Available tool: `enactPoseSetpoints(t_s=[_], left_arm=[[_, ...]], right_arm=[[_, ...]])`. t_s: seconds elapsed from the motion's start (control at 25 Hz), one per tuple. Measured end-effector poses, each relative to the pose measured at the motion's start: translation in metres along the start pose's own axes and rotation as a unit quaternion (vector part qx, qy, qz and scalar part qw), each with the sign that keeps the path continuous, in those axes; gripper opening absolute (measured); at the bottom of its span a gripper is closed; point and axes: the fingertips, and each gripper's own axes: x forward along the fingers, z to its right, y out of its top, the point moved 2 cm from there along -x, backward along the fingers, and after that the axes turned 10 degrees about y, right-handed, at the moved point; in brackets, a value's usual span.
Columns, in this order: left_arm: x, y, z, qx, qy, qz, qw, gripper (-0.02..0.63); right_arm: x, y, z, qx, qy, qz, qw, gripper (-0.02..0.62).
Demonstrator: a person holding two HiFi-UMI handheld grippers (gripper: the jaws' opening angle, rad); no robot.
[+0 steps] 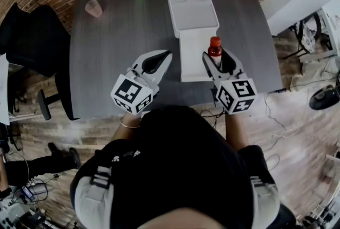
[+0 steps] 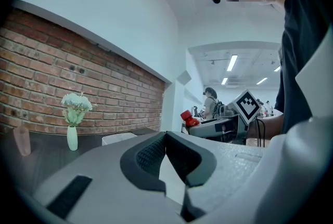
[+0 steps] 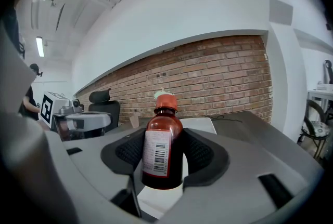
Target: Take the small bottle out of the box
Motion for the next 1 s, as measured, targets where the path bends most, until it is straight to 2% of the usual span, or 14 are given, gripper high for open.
enactPoseSetpoints(t_s=[1.0], left_arm=[[-0.0037, -0.0066, -0.0093, -0.004, 0.011, -0.003, 0.9999, 0.003]], right_arm=[[0.0090, -0.0008, -0.0094, -0.011, 0.017, -0.014, 1.000, 0.222]])
